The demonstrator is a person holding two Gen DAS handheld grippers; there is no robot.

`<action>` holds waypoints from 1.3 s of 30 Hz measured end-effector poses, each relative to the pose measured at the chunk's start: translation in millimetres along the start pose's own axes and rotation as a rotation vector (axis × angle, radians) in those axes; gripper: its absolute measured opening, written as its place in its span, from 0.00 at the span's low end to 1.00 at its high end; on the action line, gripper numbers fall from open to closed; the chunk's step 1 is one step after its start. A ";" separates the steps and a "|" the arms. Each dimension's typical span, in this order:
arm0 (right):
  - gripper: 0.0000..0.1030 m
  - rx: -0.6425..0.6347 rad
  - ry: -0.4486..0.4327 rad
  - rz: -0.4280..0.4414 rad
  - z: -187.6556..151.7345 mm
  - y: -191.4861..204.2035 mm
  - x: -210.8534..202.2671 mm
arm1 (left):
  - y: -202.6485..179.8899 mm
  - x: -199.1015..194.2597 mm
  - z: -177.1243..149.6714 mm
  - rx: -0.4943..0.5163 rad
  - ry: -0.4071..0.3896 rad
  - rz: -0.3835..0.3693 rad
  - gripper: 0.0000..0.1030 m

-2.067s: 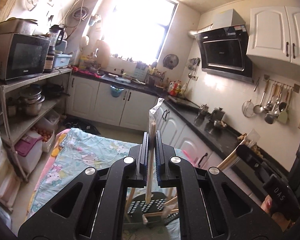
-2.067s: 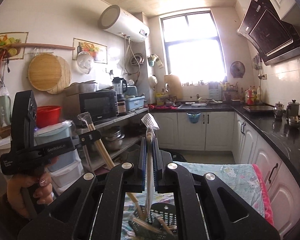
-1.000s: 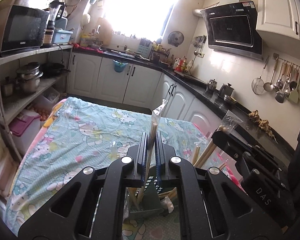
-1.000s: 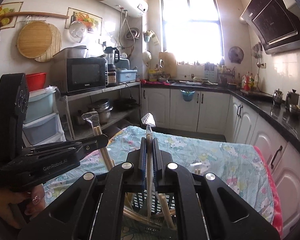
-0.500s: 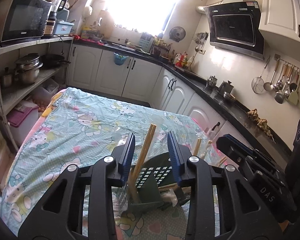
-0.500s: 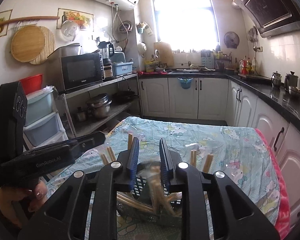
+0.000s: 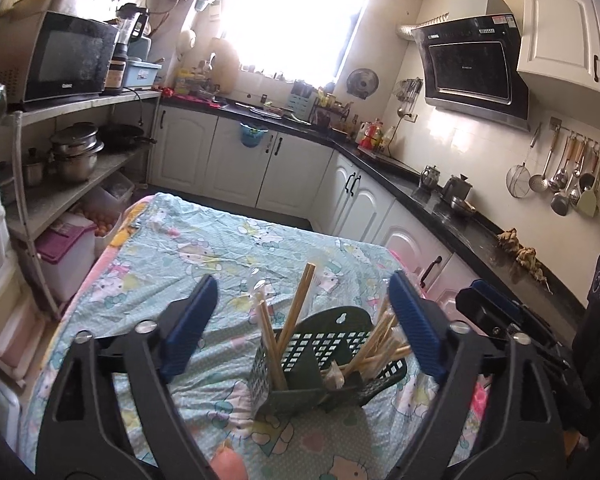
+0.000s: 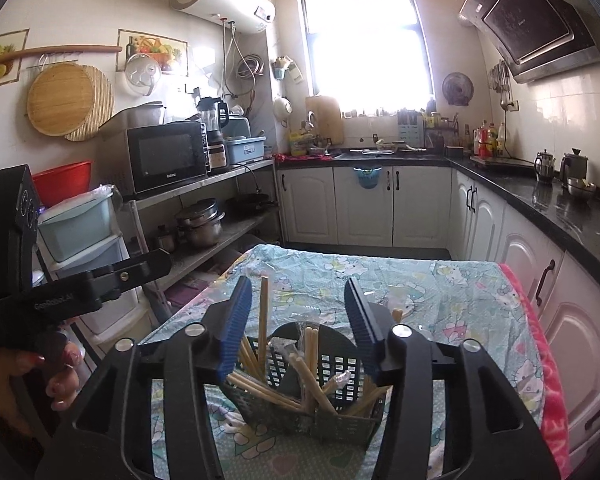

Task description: Organize utensils

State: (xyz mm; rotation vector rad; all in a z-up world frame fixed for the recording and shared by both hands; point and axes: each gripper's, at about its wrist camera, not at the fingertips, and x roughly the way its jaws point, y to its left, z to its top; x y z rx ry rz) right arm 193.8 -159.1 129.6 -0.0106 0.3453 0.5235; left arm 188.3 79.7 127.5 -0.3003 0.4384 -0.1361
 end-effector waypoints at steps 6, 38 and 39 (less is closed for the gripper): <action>0.64 0.002 -0.015 -0.007 -2.8 1.4 -16.9 | -0.4 -18.3 -3.9 0.003 -0.010 0.018 0.90; 0.93 -0.043 0.133 -0.092 -139.8 25.5 -54.2 | 1.7 -45.1 -130.9 0.054 0.067 0.103 0.90; 0.94 -0.040 0.127 -0.091 -144.2 25.8 -55.5 | 1.3 -44.8 -134.8 0.055 0.067 0.102 0.90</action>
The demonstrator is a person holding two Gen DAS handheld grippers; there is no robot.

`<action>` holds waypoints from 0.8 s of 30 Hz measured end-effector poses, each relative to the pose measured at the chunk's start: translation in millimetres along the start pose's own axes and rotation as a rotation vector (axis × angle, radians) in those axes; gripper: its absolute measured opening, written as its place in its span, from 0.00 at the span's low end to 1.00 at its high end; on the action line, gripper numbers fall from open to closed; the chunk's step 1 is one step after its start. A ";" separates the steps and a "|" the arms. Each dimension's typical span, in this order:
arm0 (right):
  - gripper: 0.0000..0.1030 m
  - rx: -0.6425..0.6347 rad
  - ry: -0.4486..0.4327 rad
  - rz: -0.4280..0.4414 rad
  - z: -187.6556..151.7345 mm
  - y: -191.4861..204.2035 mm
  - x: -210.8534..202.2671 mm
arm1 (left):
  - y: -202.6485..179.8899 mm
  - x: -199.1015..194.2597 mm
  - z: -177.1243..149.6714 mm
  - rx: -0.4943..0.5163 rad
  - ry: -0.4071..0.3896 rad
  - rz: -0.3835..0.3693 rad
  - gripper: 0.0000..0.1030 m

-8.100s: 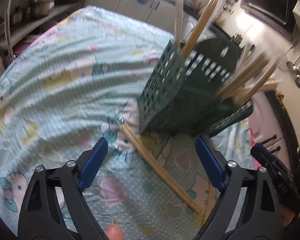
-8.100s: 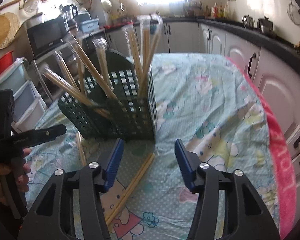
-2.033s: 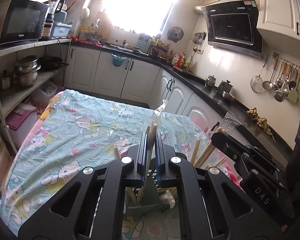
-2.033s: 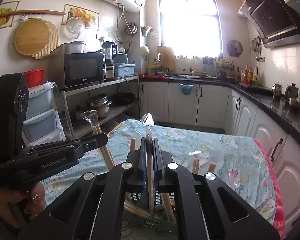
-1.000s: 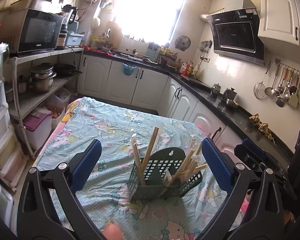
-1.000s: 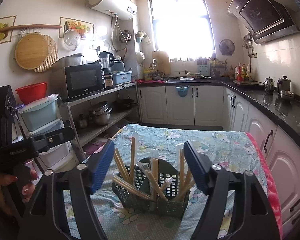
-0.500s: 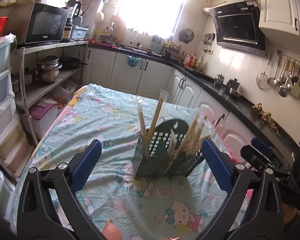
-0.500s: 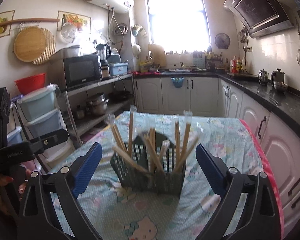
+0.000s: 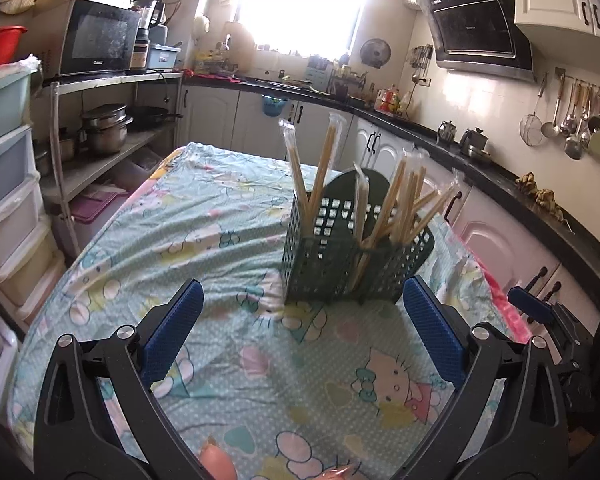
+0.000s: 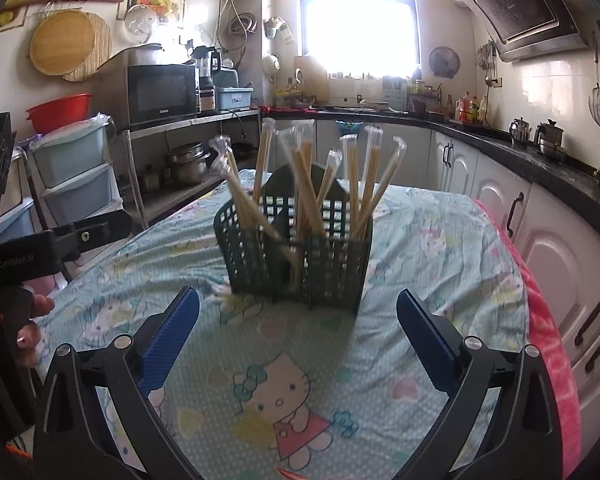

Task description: Organize utensils

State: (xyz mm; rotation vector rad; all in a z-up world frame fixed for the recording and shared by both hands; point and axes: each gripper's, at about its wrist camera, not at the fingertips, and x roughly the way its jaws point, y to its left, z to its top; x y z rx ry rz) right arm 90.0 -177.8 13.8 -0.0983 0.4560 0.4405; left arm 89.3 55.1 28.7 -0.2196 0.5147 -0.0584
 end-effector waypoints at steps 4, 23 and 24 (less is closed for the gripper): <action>0.94 -0.010 -0.058 -0.015 -20.1 2.9 -6.6 | -4.8 2.2 -18.7 0.012 -0.006 0.001 0.90; 0.94 0.062 -0.265 -0.202 -49.5 -26.4 -27.5 | -14.5 -14.5 -36.8 0.043 -0.162 0.006 0.90; 0.94 0.065 -0.271 -0.201 -49.4 -26.8 -28.2 | -14.5 -15.4 -36.5 0.045 -0.169 0.006 0.90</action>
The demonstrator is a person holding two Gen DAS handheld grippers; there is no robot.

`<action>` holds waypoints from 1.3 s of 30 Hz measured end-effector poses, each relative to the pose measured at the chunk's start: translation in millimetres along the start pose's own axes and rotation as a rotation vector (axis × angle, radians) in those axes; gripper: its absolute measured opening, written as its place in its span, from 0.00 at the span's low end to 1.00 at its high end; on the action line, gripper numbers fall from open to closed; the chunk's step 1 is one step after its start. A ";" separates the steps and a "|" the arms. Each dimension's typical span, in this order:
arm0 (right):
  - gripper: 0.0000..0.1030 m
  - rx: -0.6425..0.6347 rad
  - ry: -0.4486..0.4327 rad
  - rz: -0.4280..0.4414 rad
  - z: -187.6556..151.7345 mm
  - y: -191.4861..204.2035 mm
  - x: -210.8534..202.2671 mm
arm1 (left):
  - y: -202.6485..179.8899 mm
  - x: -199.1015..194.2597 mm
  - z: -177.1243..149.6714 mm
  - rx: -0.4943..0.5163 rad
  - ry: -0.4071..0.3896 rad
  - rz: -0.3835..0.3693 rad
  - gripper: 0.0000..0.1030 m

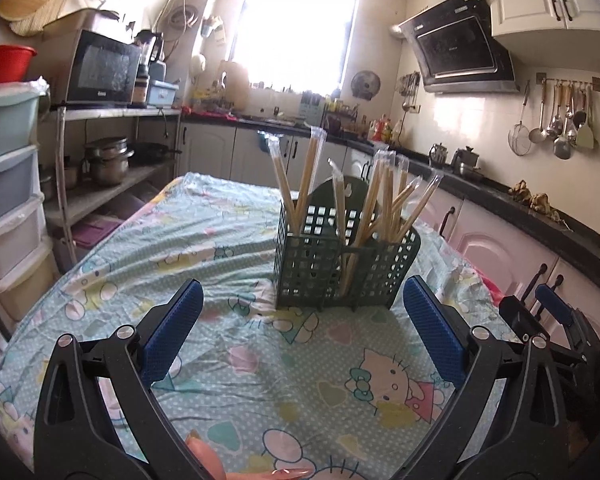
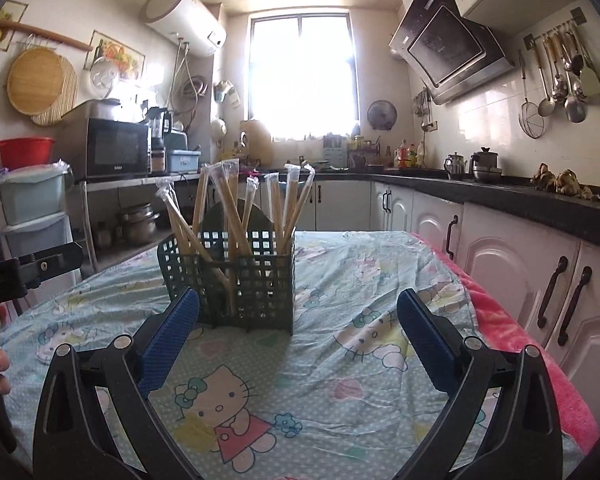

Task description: Organize utensils

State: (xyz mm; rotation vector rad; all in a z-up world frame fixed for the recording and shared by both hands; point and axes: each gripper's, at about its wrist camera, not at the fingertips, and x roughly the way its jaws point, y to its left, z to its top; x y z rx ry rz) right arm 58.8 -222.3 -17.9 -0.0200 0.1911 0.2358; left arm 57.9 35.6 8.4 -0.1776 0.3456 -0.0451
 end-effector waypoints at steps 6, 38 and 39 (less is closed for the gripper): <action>0.94 0.017 -0.022 0.001 -0.3 1.8 -7.9 | 1.2 -2.6 1.0 -0.002 -0.023 0.004 0.90; 0.94 0.015 -0.049 -0.009 2.1 6.2 -13.2 | -2.7 -4.9 -0.3 0.012 -0.037 0.002 0.90; 0.94 0.014 -0.050 -0.010 2.3 6.4 -13.3 | -2.5 -4.4 0.0 0.013 -0.037 0.002 0.90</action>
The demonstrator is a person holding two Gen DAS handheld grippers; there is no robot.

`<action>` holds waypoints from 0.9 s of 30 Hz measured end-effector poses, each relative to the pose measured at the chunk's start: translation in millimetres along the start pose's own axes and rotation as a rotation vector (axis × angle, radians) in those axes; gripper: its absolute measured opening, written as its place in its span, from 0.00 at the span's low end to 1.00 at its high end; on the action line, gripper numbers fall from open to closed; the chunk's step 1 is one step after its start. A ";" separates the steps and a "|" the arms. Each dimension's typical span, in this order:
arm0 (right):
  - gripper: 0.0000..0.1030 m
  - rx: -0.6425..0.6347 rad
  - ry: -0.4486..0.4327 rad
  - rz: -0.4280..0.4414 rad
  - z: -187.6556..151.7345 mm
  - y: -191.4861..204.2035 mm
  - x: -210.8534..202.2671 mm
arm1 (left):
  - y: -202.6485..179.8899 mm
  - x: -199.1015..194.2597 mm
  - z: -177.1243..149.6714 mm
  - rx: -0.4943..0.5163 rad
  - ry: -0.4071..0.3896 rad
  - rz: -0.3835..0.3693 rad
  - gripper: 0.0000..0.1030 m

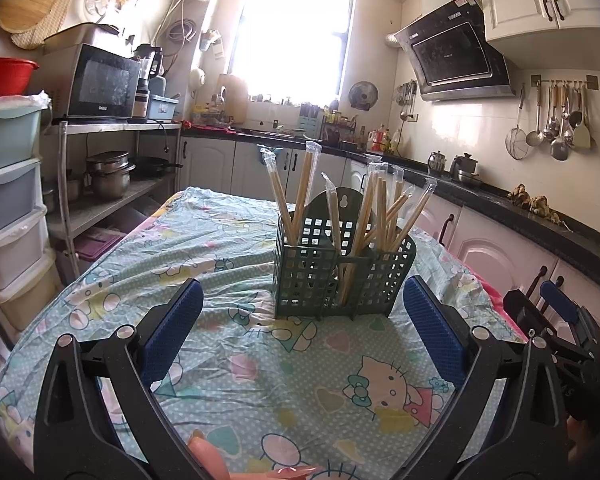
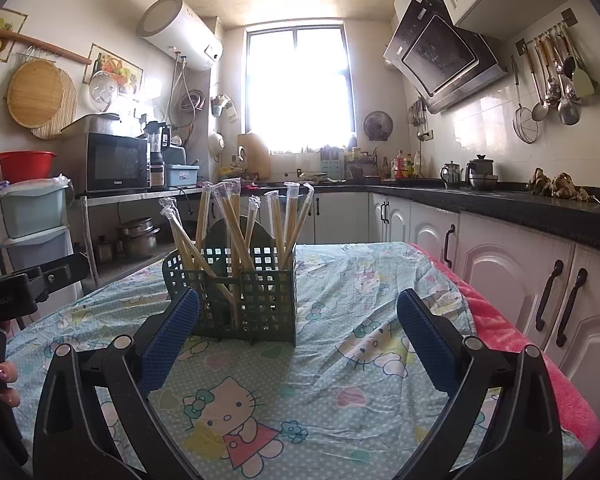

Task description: Organize utensils

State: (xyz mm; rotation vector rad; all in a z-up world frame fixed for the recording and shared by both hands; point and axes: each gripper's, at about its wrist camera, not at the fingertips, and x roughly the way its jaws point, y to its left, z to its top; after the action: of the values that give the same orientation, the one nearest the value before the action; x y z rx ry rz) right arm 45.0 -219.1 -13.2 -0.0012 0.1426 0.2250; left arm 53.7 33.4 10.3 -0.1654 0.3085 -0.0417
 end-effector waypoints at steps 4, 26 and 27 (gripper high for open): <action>0.94 0.001 0.001 0.002 0.0 0.0 0.1 | -0.1 -0.4 -0.1 -0.001 -0.001 0.001 0.90; 0.94 0.001 -0.005 -0.002 1.5 0.4 -0.4 | 4.3 0.3 -2.2 0.000 0.005 0.011 0.90; 0.94 0.001 -0.006 -0.005 1.9 0.4 -0.2 | 3.5 0.4 -2.1 0.001 0.007 0.013 0.90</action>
State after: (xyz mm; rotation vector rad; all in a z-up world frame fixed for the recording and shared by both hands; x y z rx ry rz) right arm 45.0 -218.7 -11.2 0.0001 0.1366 0.2200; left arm 53.5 36.4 7.6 -0.1626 0.3164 -0.0294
